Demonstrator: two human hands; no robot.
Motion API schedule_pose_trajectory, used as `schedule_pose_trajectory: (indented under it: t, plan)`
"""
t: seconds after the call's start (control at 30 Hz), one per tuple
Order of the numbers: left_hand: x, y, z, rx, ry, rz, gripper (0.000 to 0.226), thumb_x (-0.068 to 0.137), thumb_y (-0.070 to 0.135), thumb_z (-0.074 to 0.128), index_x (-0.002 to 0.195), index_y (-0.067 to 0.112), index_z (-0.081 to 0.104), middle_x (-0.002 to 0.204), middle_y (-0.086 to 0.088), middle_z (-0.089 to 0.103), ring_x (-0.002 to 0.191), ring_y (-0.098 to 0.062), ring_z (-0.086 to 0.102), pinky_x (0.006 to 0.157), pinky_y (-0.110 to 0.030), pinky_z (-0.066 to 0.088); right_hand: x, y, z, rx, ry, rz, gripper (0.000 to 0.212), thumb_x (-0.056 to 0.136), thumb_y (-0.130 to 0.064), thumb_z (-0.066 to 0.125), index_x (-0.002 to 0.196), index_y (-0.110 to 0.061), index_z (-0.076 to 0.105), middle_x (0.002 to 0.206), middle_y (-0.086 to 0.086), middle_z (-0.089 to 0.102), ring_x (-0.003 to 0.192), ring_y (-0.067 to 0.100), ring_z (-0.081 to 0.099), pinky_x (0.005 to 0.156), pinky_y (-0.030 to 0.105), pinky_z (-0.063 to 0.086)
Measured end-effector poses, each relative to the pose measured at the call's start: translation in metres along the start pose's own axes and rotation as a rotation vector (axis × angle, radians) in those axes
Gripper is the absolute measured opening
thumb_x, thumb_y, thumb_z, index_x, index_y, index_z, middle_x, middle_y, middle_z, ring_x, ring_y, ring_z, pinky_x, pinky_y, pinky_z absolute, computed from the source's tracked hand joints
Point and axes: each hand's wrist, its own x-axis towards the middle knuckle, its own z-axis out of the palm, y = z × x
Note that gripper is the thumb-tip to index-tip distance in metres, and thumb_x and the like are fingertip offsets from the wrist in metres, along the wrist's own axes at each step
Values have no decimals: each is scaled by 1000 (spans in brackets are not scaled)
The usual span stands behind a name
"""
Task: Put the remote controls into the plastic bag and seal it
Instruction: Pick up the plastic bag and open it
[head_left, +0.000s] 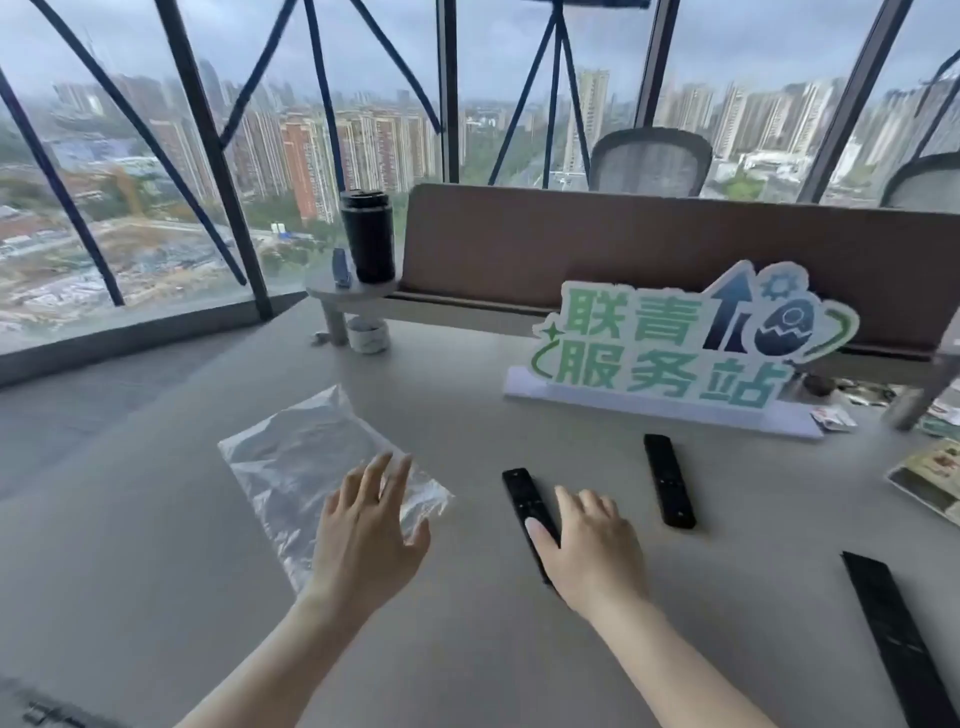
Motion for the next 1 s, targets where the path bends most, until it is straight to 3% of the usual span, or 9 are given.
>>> schedule_pose_trajectory:
  t: [0.1, 0.23, 0.33, 0.47, 0.53, 0.67, 0.8, 0.9, 1.0]
  plan:
    - [-17, -17, 7, 80, -20, 14, 57, 66, 39, 65, 119, 18, 58, 115, -8, 63, 104, -34, 58, 82, -44, 51, -13, -4, 12, -15, 15, 95, 48, 92, -55, 43, 114, -15, 56, 119, 6, 61, 114, 28, 53, 89, 39, 44]
    - [-36, -37, 5, 96, -42, 2, 9, 73, 16, 67, 81, 19, 69, 81, -2, 64, 80, -30, 65, 55, -40, 55, -29, -10, 11, 139, -66, 195, 42, 87, -52, 56, 106, -15, 53, 110, 5, 65, 104, 30, 61, 77, 37, 46]
    - [-36, -37, -6, 76, -66, -11, 11, 76, 9, 65, 75, 19, 68, 73, -2, 61, 66, -30, 66, 45, -38, 52, -40, -7, 0, 266, -177, 236, 30, 87, -46, 56, 93, -17, 49, 92, 4, 63, 84, 28, 59, 68, 34, 43]
    - [-30, -19, -10, 23, -78, 78, 16, 73, 2, 67, 75, 17, 63, 72, -3, 57, 47, -33, 60, 34, -38, 47, -63, 3, -28, 910, -187, 273, 23, 90, -28, 58, 74, -12, 52, 52, 5, 54, 35, 15, 45, 34, 26, 35]
    - [-26, -1, -13, -36, -65, 106, 20, 71, -1, 67, 77, 17, 60, 75, -4, 57, 45, -33, 59, 34, -39, 48, -76, 7, -48, 1066, -249, 262, 24, 91, -25, 57, 71, -13, 49, 45, 4, 42, 27, 11, 28, 34, 17, 16]
    - [-25, 47, -29, -233, 10, 167, 9, 78, 6, 63, 80, 15, 61, 81, -3, 57, 55, -32, 60, 45, -41, 50, -74, -3, -62, 1057, -355, 246, 36, 93, -32, 56, 64, -20, 38, 44, -6, 28, 33, 10, 20, 41, 23, 11]
    - [-19, 78, -39, -511, 33, 86, 13, 88, 20, 53, 91, 20, 66, 91, 2, 60, 73, -25, 61, 65, -38, 51, -64, -21, -48, 1142, -366, 211, 30, 97, -39, 52, 77, -16, 56, 55, 0, 62, 34, 11, 30, 39, 21, 20]
    - [-14, 83, -34, -550, 30, 56, 14, 89, 22, 53, 88, 22, 68, 90, 4, 60, 75, -22, 60, 66, -35, 49, -65, -7, -45, 1118, -211, 236, 22, 97, -26, 50, 94, -14, 68, 68, 5, 74, 33, 12, 35, 33, 18, 24]
    - [-15, 79, -22, -527, 17, 41, 13, 88, 24, 54, 84, 25, 67, 91, 4, 61, 81, -23, 60, 69, -36, 50, -66, 33, -44, 1017, -2, 353, 24, 91, -15, 53, 79, -11, 73, 55, 0, 69, 31, 8, 38, 37, 19, 29]
